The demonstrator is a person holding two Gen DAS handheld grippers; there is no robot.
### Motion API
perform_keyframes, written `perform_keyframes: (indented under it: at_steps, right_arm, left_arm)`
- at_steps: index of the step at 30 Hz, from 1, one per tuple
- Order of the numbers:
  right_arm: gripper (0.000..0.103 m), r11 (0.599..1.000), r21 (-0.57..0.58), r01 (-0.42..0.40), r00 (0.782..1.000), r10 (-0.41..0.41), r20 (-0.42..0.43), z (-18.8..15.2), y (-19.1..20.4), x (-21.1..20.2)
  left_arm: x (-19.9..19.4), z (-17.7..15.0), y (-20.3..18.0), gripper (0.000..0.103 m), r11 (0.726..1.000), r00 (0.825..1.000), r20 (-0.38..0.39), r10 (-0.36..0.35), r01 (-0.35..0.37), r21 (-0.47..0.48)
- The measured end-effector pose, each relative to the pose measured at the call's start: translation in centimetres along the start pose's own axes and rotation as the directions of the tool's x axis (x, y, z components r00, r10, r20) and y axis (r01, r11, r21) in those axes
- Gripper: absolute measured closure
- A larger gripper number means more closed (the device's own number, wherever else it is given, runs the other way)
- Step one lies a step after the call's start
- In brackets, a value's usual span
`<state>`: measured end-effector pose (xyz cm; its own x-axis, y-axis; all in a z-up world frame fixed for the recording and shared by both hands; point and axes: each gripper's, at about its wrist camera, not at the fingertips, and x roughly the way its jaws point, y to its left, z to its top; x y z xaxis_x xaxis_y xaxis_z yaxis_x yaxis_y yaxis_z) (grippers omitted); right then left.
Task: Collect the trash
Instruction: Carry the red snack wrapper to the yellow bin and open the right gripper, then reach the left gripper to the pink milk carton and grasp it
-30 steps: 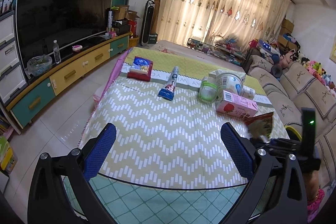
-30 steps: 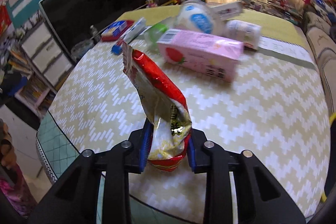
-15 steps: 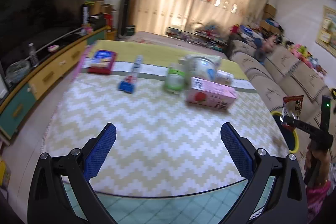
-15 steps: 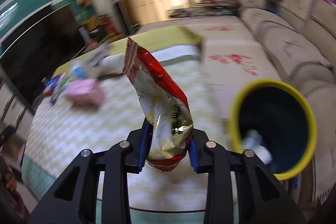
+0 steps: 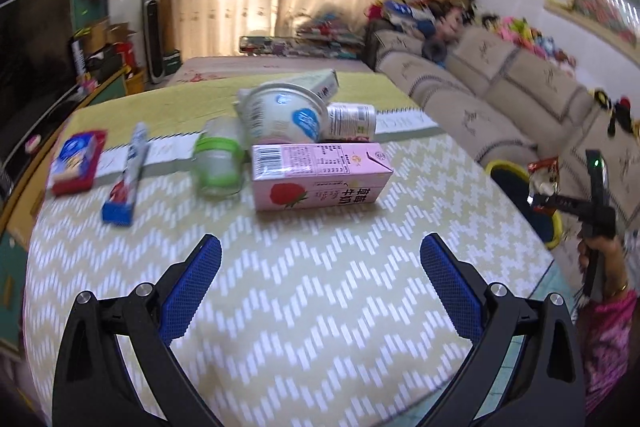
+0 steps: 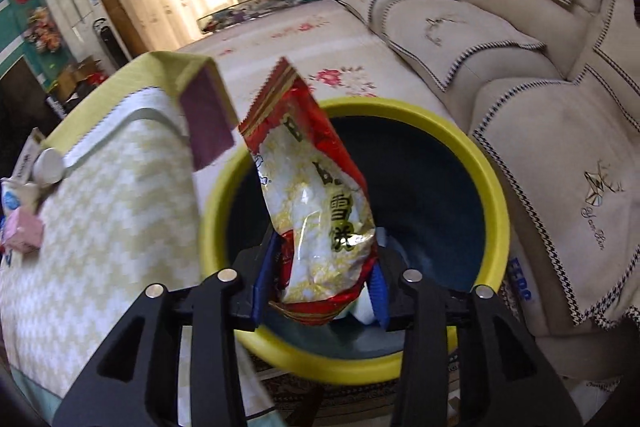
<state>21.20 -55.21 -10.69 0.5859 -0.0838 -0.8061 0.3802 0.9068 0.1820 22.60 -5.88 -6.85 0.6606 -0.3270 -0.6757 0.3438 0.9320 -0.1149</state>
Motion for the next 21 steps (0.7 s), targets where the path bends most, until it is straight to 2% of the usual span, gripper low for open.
perform_keyframes:
  at_steps: [3, 5, 8, 12, 18, 21]
  right_arm:
    - [0.058, 1.0, 0.025, 0.015, 1.0, -0.015, -0.007, 0.1, -1.0, 0.8]
    - [0.046, 0.999, 0.03, 0.024, 1.0, -0.024, -0.012, 0.3, -1.4, 1.3]
    - [0.036, 0.999, 0.031, 0.039, 0.999, -0.038, -0.016, 0.3, -1.5, 1.7]
    - [0.035, 0.999, 0.031, 0.032, 0.999, -0.032, -0.015, 0.5, -1.8, 1.9]
    - [0.035, 0.999, 0.023, 0.023, 1.0, -0.023, -0.013, 0.6, -1.2, 2.0]
    - [0.035, 1.0, 0.018, 0.022, 1.0, -0.022, -0.021, 0.6, -0.8, 2.2]
  left_arm:
    - [1.6, 0.9, 0.1, 0.005, 1.0, 1.0, -0.019, -0.007, 0.007, 0.016]
    - [2.6, 1.5, 0.4, 0.005, 1.0, 1.0, -0.021, -0.024, 0.024, 0.015]
    - [3.9, 1.9, 1.0, 0.005, 0.999, 0.999, -0.029, -0.036, 0.037, 0.008]
    - [5.6, 2.2, 1.7, 0.005, 0.998, 0.997, -0.049, -0.063, 0.064, 0.005]
    - [7.9, 2.8, 2.3, 0.005, 0.998, 0.998, -0.053, -0.041, 0.043, 0.039]
    - [9.4, 3.1, 2.7, 0.005, 0.996, 0.993, -0.082, -0.083, 0.086, 0.028]
